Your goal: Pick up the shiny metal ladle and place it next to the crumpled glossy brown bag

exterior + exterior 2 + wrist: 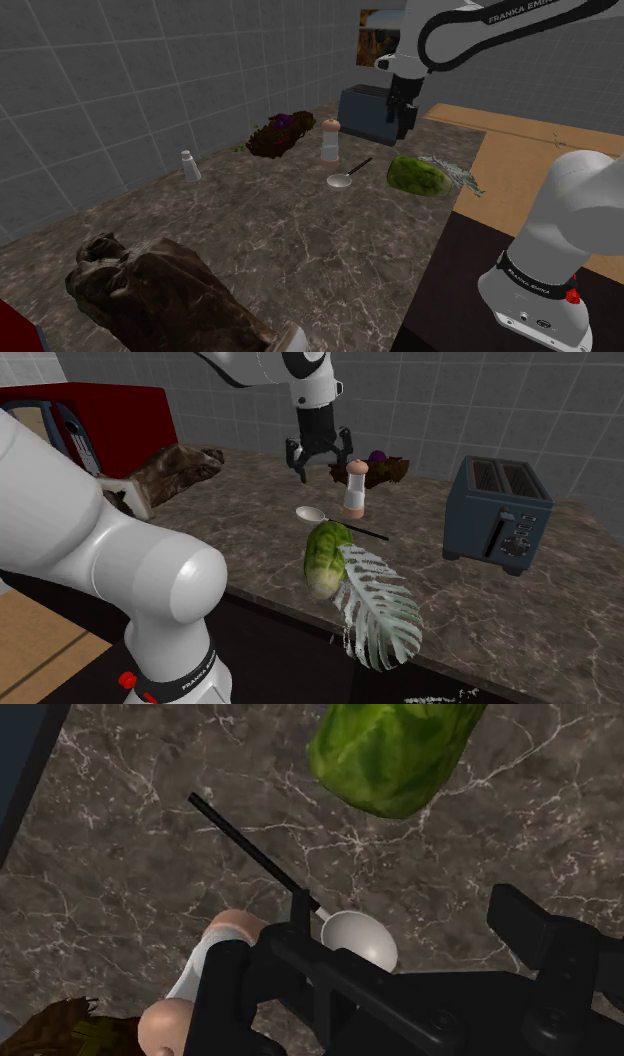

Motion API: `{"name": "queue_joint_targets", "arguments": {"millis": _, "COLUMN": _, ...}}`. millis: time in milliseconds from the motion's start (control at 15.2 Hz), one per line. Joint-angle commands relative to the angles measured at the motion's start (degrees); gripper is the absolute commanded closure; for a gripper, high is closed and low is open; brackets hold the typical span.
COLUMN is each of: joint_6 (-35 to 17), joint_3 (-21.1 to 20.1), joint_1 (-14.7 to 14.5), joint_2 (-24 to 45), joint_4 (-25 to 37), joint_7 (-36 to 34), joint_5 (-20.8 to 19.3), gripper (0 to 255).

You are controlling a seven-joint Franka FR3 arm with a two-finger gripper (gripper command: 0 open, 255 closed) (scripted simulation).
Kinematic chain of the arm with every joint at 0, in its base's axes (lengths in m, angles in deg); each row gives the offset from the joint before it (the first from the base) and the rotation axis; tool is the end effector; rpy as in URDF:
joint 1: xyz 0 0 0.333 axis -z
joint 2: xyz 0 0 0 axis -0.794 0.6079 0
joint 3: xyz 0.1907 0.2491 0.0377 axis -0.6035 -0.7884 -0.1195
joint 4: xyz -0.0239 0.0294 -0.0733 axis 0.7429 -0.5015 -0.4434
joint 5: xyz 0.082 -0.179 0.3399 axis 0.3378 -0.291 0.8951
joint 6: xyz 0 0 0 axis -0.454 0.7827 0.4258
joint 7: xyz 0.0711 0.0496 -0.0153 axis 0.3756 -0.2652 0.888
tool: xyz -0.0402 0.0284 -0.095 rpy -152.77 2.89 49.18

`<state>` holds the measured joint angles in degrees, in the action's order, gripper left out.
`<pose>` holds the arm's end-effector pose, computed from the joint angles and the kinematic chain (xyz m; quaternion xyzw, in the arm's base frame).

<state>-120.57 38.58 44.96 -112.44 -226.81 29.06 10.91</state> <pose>0.4024 -0.0471 0.4781 0.9150 0.3980 0.0245 0.0617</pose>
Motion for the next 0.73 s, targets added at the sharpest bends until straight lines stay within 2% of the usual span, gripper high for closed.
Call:
{"name": "queue_joint_targets", "arguments": {"millis": 0, "joint_6": -3.67, "joint_3": 1.87, "joint_1": -1.29, "joint_2": 3.50, "joint_4": 0.06, "joint_7": 6.11, "joint_5": -0.69, "gripper": 0}}
{"name": "queue_joint_targets", "arguments": {"millis": 330, "joint_6": -12.91, "joint_3": 6.33, "joint_1": -4.37, "joint_2": 14.03, "joint_4": 1.66, "joint_7": 21.33, "joint_5": -0.64, "gripper": 0}}
{"name": "queue_joint_targets", "arguments": {"millis": 660, "joint_6": -21.23, "joint_3": 8.98, "joint_1": -6.98, "joint_2": 25.60, "joint_4": 4.90, "joint_7": 37.50, "joint_5": 2.47, "gripper": 0}}
